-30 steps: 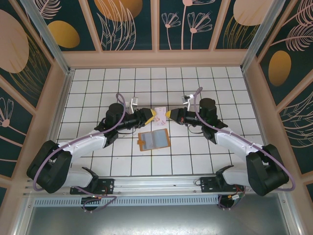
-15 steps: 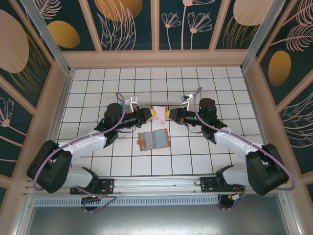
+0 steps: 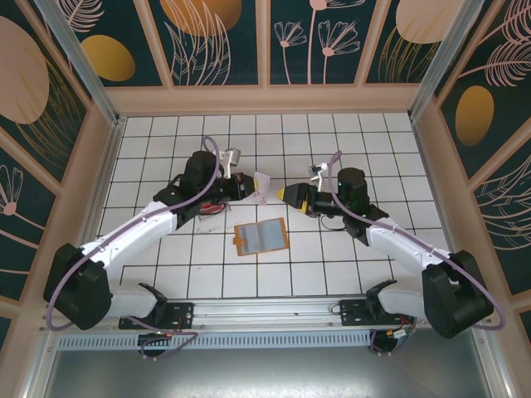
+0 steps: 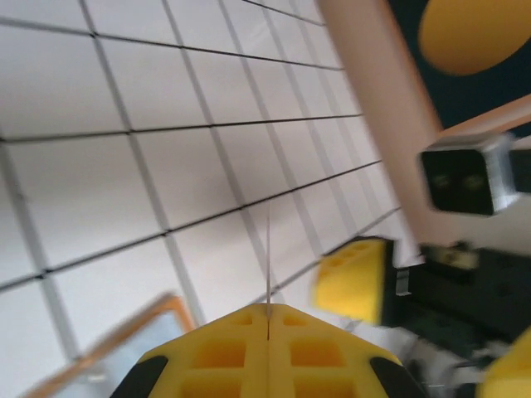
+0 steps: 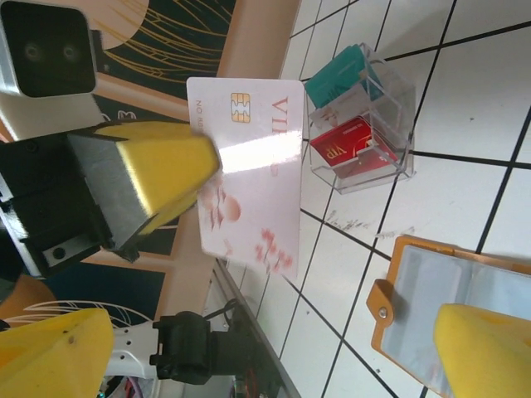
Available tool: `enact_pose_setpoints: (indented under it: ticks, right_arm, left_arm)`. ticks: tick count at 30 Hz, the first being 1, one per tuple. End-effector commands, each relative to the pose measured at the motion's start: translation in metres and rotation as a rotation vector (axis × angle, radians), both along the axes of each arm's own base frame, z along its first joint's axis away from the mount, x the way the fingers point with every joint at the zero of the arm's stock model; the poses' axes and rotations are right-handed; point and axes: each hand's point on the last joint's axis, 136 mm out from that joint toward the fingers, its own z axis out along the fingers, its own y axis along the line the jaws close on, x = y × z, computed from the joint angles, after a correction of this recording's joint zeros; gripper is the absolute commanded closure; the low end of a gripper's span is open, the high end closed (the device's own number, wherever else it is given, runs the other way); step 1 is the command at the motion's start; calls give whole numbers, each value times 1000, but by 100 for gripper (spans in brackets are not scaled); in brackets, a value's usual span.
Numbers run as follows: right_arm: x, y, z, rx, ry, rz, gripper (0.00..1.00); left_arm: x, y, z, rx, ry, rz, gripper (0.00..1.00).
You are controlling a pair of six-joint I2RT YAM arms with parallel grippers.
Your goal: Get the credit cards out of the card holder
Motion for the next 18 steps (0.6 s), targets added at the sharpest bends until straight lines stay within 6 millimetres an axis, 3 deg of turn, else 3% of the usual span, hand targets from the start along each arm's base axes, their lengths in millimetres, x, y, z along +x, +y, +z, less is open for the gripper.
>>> enact_pose_setpoints:
  ticks: [1, 6, 10, 18]
  right_arm:
    - [4, -4, 12, -23, -66, -22, 1]
    - [3, -6, 10, -35, -69, -21, 1]
    - [4, -8, 8, -38, -70, -24, 1]
    - [5, -9, 6, -33, -67, -19, 1]
  left_arm:
    - [-3, 40, -18, 328, -144, -24, 100]
    - [6, 72, -9, 585, -279, -32, 100]
    - [16, 96, -23, 845, -310, -100, 100]
    - [28, 115, -35, 1135, -460, -275, 100]
